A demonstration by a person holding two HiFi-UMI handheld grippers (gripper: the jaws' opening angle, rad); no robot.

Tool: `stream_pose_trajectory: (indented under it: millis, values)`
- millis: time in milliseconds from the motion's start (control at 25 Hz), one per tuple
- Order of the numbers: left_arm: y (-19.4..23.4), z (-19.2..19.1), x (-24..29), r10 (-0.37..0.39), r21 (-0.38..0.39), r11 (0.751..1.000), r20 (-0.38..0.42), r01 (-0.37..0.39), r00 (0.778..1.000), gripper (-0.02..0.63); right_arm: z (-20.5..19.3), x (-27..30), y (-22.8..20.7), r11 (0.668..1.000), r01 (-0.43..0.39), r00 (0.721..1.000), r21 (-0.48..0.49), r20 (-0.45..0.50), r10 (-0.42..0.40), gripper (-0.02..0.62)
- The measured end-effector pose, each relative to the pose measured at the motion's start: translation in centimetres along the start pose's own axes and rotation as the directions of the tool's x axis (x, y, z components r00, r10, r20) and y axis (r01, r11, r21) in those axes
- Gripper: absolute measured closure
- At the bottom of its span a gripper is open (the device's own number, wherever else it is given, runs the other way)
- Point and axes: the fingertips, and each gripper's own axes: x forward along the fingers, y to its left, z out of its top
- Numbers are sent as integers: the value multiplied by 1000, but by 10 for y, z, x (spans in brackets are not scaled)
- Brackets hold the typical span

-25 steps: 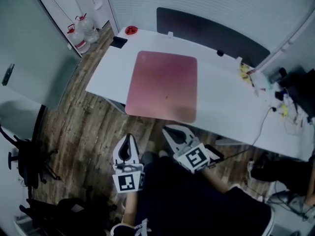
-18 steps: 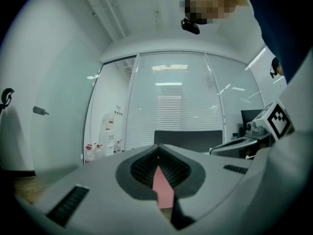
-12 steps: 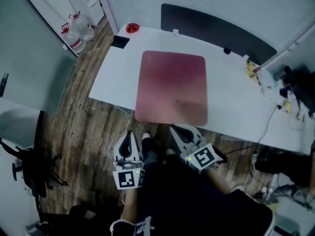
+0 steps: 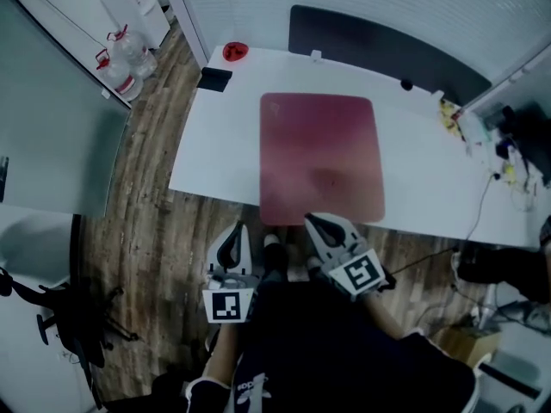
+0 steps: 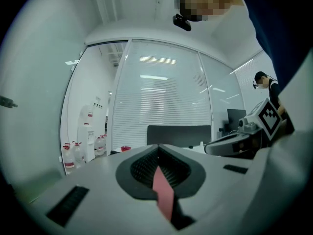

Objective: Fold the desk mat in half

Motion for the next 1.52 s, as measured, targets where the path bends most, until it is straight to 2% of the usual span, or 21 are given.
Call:
stream_pose_trajectory:
  millis: [200,520,640,800,1160,1360,1520]
  values:
    - [16,5,11,-60,-3,998,11,60,998,603,5,17,8,998,63,998,-9,28,-63,592]
    - [-2,11,18,-146,22,989,24,146,989,603,26,13,5,988,151,983,-8,108,-149,592]
    - [1,16,19,-145,35,989,39,143,989,603,37,12,1,987,159,977,-3,141,-158,592]
    - [5,14,19,-116,-5,993,32,116,993,603,41,11,-3,988,151,979,-8,141,-149,592]
    - [11,21,30,-58,3,998,47,58,997,603,27,22,-13,992,107,992,-67,79,-102,592]
    - [17,8,35,-43,-13,999,-5,43,999,603,15,33,-10,994,97,994,-57,56,-94,592]
    - [15,-4,40,-61,-22,998,-51,60,997,603,14,39,-10,993,103,993,-50,57,-100,592]
